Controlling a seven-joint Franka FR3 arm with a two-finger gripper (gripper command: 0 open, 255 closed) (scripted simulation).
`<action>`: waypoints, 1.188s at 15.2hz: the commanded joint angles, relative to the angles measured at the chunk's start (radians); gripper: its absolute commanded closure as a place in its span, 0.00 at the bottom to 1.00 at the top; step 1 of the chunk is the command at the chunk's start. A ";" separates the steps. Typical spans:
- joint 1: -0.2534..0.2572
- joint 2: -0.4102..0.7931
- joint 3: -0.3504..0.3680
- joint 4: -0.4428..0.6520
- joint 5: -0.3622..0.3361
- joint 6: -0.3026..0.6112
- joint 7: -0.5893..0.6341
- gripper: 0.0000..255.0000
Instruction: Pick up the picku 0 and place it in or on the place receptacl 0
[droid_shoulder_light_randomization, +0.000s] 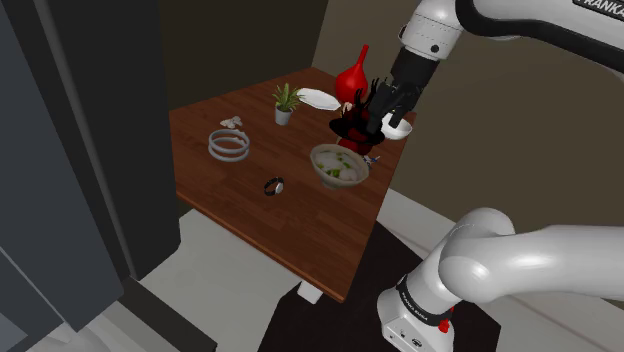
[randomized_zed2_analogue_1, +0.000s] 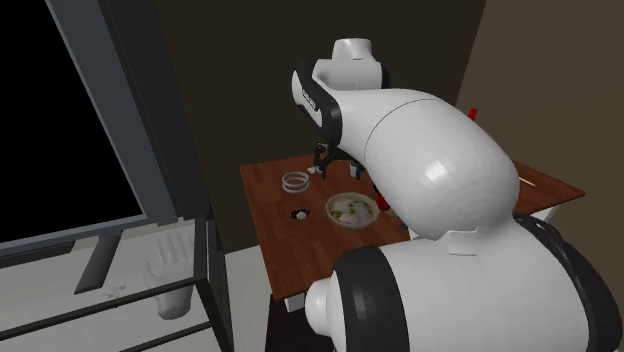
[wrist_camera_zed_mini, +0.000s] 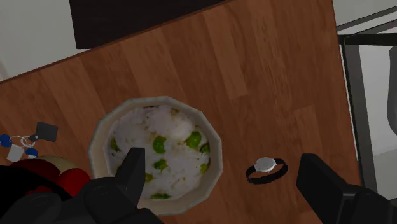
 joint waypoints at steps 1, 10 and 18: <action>0.000 0.000 0.000 0.000 0.000 0.000 0.000 0.00; 0.008 0.293 0.027 0.050 0.014 0.255 0.011 0.00; 0.012 0.585 0.049 0.188 0.011 0.419 0.025 0.00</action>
